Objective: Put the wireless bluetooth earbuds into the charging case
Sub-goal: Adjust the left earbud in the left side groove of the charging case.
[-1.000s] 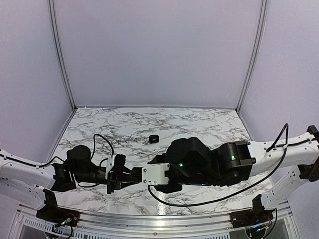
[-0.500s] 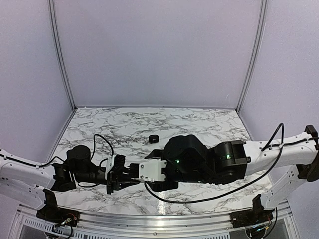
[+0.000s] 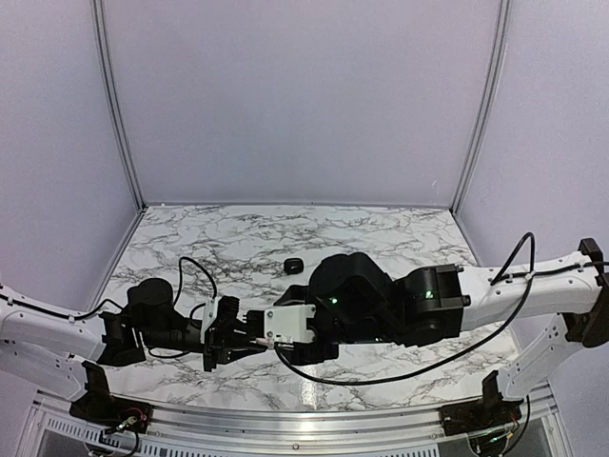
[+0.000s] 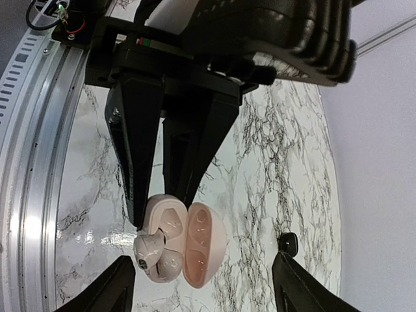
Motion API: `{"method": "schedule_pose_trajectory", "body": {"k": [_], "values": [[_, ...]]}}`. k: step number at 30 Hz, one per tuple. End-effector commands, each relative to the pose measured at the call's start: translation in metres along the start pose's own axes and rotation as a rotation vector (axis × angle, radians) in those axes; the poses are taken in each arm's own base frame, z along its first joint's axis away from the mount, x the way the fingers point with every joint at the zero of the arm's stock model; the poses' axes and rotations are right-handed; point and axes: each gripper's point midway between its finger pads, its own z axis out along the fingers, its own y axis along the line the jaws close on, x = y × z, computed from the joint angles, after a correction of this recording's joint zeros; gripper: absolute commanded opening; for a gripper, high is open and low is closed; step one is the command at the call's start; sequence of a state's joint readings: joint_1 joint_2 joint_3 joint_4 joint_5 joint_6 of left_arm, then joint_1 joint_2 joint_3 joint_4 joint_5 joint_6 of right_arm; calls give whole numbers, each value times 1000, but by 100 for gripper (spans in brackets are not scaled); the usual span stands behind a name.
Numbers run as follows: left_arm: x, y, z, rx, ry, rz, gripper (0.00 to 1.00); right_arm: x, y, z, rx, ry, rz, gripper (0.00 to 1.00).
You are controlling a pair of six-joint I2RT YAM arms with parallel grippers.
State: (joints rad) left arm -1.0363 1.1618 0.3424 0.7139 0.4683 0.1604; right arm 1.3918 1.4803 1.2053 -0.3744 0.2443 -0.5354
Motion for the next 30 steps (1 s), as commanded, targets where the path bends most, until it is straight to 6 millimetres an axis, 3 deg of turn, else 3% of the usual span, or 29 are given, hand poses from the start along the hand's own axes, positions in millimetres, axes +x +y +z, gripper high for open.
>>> {"method": "schedule_pose_trajectory", "body": {"k": [1,16,30], "values": [[-17,0,1,5,-55,30,0,-11,-3,2,-14,-25,5,73],[-17,-1,4,18,-52,35,0,-15,-17,8,39,-32,18,73],[-16,-1,4,21,-50,35,0,-16,-16,19,28,-31,9,74]]}}
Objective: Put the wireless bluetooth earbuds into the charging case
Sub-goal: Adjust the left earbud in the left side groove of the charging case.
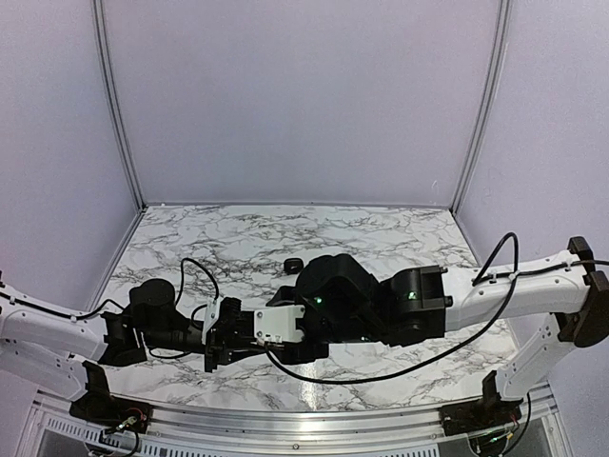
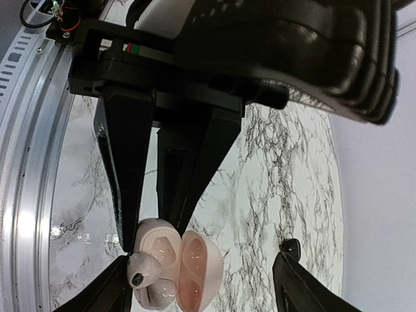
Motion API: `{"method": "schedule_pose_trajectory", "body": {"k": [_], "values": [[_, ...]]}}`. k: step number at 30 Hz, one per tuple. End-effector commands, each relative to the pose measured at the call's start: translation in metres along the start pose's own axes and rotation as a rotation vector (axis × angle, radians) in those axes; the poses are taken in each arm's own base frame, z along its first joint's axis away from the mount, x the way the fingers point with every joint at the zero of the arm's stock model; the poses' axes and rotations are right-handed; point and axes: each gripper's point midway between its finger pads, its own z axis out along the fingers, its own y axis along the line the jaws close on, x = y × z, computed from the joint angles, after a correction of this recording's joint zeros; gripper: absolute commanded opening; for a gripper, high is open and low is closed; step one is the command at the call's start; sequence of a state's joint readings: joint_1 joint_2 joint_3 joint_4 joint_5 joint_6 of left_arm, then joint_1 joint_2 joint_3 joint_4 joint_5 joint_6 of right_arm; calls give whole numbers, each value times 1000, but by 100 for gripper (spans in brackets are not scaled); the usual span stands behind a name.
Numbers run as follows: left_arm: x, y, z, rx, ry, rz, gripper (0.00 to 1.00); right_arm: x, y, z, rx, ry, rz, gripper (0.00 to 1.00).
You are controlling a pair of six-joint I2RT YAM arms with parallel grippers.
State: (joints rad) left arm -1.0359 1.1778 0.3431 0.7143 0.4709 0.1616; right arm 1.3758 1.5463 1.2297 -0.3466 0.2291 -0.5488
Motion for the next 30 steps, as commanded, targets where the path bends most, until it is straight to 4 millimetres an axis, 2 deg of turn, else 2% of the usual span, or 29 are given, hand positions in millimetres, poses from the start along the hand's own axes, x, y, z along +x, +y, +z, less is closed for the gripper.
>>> {"method": "schedule_pose_trajectory", "body": {"k": [1,19,30], "values": [[-21,-1,2,18,-63,41,0,-17,-18,-1,41,-43,19,74],[-23,-2,2,21,-67,48,0,-16,-30,3,13,-80,105,73],[-24,-2,1,19,-72,54,0,-15,-24,-4,-62,-151,178,74]]}}
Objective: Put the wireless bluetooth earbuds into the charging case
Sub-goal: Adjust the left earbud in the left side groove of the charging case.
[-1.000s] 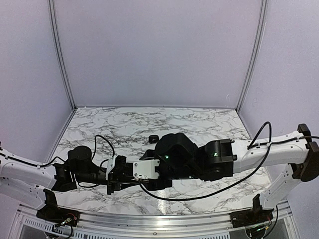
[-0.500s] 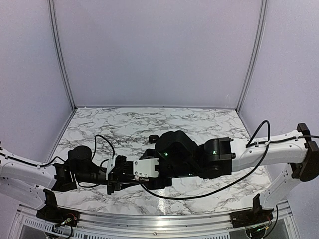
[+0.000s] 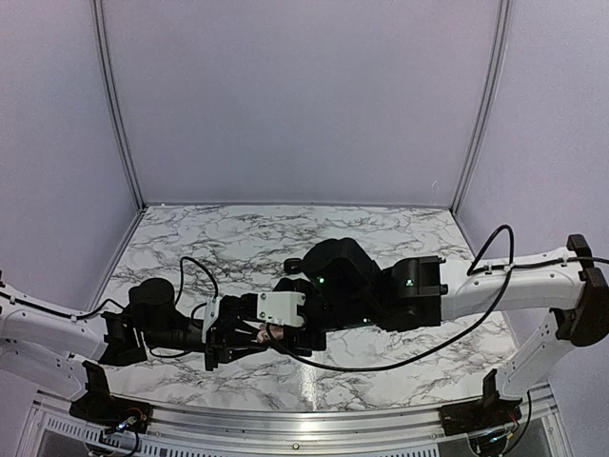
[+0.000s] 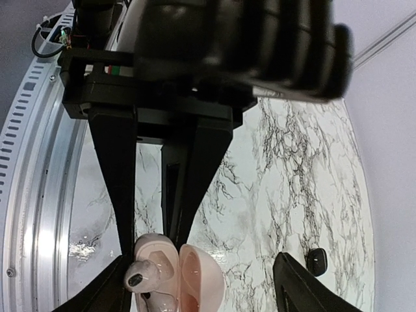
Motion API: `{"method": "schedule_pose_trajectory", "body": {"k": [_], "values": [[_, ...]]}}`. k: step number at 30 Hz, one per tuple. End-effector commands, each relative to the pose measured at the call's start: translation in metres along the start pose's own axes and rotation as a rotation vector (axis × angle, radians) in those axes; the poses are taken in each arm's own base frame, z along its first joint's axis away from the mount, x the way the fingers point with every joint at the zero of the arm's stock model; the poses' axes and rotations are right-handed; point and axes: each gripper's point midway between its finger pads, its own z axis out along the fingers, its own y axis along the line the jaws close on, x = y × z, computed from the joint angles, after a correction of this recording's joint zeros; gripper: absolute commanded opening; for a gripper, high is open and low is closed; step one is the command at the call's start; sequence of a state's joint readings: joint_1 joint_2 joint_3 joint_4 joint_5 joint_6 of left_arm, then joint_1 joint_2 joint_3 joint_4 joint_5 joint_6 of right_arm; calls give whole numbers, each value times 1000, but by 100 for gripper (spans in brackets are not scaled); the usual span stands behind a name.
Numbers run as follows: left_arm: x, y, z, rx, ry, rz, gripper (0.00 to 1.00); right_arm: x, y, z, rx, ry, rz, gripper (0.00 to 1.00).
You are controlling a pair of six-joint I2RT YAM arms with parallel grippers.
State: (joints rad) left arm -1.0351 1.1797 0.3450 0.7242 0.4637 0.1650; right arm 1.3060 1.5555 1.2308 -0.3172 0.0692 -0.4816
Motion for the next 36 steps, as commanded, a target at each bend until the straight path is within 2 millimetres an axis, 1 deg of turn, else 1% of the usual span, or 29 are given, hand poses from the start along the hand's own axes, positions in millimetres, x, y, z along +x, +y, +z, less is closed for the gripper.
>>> {"method": "schedule_pose_trajectory", "body": {"k": [1,8,12,13,29,36], "values": [[-22,-4,1,28,-66,46,0,-16,-17,-11,17,-91,67,74],[-23,-3,1,25,-68,45,0,-10,-16,-5,11,-74,79,74],[-24,-3,1,24,-69,46,0,-6,-21,-2,18,-71,102,74],[-23,-3,1,24,-68,46,0,-8,-18,-2,-7,-81,111,74],[-24,-1,-1,3,-71,57,0,11,-20,-1,-55,-75,195,74],[-24,0,0,0,-69,59,0,12,-16,-2,-76,-78,194,74]]}}
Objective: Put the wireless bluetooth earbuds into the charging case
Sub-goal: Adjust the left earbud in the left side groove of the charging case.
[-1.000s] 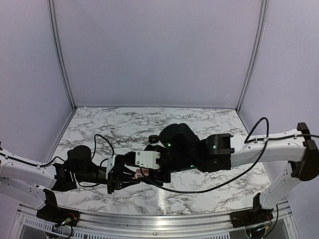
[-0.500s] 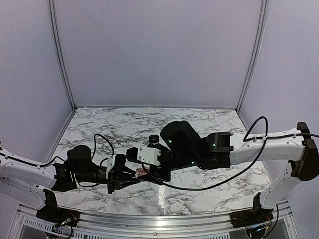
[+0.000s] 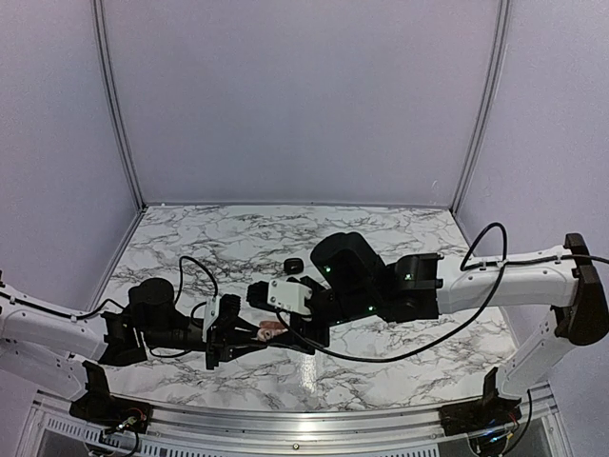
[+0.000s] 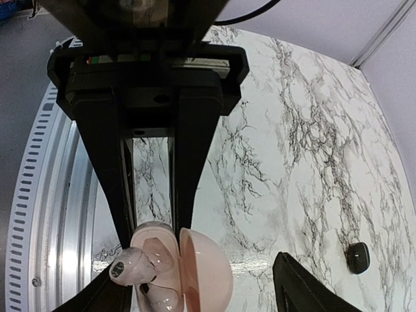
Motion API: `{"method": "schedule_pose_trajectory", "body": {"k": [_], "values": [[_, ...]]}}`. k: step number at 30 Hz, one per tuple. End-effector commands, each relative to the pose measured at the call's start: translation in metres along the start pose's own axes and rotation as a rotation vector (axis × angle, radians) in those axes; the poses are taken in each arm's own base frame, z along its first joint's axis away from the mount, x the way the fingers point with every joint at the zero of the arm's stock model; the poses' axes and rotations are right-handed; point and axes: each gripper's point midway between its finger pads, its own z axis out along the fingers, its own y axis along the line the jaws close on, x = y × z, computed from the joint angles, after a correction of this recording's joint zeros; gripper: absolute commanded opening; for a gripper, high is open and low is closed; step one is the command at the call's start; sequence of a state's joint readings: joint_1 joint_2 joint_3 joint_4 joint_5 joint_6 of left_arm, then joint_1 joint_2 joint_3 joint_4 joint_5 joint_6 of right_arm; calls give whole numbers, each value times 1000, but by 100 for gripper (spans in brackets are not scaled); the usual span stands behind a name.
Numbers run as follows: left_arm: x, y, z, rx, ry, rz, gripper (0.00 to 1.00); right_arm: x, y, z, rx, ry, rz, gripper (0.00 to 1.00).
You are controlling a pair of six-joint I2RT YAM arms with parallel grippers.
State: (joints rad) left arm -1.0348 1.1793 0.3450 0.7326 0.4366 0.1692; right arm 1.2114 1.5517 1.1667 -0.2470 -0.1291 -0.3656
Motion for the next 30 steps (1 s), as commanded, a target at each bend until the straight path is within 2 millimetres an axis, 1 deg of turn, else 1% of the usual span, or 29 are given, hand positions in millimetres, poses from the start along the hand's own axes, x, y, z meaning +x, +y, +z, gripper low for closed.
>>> {"method": "schedule_pose_trajectory", "body": {"k": [1,5,10,14,20,27,30], "values": [[-23,-4,0,29,-66,49,0,-6,-11,-10,26,-24,19,74],[-21,-4,2,31,-61,47,0,-13,-7,-11,-1,-52,14,74],[-19,-4,3,36,-55,49,0,-17,-4,-11,-28,-51,7,74],[-20,-4,2,33,-57,54,0,-23,0,-14,-53,-70,0,76],[-19,-6,0,33,-59,48,0,-24,4,-13,-81,-74,-6,79],[-20,-5,1,36,-59,52,0,-27,1,-10,-74,-79,-1,82],[-20,-5,2,37,-58,55,0,-24,-3,-8,-47,-65,-5,82]]}}
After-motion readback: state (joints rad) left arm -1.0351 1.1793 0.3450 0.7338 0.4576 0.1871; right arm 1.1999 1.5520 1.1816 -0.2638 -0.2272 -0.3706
